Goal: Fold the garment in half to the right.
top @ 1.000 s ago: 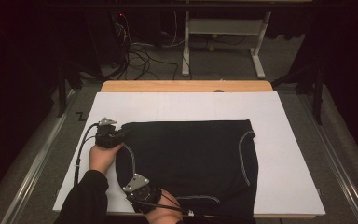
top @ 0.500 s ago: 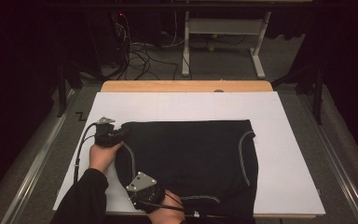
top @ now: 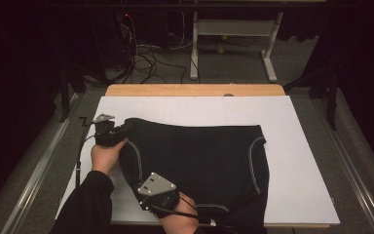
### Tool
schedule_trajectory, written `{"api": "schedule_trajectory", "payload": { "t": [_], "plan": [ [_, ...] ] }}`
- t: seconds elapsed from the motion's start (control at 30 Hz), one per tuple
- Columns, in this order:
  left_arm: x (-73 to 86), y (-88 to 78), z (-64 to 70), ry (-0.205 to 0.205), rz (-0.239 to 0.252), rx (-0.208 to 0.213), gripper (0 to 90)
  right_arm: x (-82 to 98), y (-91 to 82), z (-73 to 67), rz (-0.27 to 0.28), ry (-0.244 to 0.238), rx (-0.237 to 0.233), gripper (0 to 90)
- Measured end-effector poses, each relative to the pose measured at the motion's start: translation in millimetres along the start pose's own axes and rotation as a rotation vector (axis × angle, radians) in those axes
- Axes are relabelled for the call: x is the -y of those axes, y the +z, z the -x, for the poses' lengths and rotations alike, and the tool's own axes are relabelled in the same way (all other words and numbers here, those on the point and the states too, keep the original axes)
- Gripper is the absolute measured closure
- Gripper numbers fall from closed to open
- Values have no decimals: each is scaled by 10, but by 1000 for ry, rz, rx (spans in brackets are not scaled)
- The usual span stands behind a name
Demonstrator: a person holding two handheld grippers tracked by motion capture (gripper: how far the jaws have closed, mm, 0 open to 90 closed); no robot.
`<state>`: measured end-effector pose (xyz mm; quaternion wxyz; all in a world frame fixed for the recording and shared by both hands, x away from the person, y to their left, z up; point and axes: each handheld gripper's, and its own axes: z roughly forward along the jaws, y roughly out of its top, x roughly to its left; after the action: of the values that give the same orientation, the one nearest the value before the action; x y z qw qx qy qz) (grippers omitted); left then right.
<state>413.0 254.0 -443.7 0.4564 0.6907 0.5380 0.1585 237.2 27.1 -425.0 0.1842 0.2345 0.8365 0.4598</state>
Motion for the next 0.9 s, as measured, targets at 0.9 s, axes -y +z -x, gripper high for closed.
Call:
{"api": "schedule_trajectory", "payload": {
  "t": [0.9],
  "plan": [
    [-59, -699, -546, -10, 73, -137, 782, -459, 372, -453, 48, -63, -108, 796]
  ]
}}
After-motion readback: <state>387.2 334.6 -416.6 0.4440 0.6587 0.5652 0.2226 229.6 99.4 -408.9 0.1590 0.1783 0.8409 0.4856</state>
